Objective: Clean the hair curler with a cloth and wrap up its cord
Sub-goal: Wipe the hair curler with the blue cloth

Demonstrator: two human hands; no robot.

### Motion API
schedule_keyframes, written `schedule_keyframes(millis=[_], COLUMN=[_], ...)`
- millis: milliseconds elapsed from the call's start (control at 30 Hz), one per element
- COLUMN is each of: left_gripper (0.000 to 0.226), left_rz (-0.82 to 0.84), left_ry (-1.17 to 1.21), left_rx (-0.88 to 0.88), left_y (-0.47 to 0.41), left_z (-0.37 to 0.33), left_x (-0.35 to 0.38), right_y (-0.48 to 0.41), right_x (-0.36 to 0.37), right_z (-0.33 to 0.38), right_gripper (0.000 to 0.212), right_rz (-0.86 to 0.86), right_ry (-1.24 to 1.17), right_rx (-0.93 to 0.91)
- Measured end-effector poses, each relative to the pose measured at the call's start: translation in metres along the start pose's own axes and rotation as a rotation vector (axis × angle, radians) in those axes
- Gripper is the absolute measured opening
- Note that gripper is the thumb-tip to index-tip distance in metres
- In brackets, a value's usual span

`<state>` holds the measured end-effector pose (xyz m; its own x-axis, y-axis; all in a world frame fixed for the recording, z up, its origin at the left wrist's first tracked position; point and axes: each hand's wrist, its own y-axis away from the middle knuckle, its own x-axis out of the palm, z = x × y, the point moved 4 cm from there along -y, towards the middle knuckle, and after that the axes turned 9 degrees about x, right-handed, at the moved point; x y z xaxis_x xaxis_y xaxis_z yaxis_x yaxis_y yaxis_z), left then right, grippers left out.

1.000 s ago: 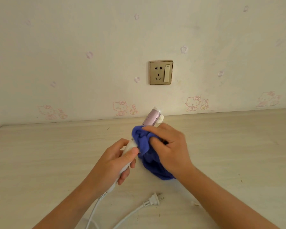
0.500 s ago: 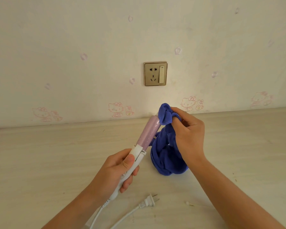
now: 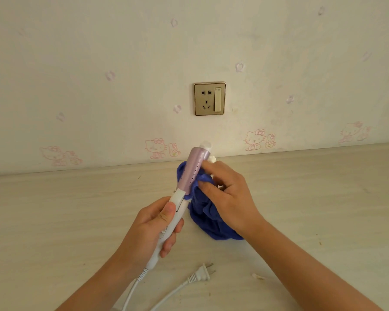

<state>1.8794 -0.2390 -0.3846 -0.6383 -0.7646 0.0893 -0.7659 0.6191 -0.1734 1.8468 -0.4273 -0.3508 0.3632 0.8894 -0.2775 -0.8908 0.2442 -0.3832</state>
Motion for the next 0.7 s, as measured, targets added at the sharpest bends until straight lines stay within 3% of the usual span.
schedule_keyframes(millis=[133, 267, 500, 567, 700], left_gripper=[0.037, 0.036, 0.034, 0.039, 0.037], left_rz=[-0.024, -0.059, -0.002, -0.016, -0.070], left_ry=[-0.019, -0.067, -0.106, -0.092, -0.074], left_rx=[0.037, 0.022, 0.005, -0.002, 0.017], left_y=[0.000, 0.001, 0.004, 0.005, 0.002], left_z=[-0.006, -0.006, -0.003, -0.003, -0.008], left_x=[0.000, -0.003, 0.010, 0.012, 0.006], right_y=[-0.004, 0.000, 0.001, 0.004, 0.008], right_x=[-0.005, 0.009, -0.015, -0.009, 0.015], right_z=[-0.014, -0.014, -0.009, -0.009, 0.000], right_gripper=[0.042, 0.008, 0.039, 0.042, 0.027], right_rz=[-0.086, 0.030, -0.279, -0.248, 0.061], right_ry=[-0.027, -0.170, -0.215, -0.219, -0.294], right_rx=[0.244, 0.238, 0.094, 0.100, 0.078])
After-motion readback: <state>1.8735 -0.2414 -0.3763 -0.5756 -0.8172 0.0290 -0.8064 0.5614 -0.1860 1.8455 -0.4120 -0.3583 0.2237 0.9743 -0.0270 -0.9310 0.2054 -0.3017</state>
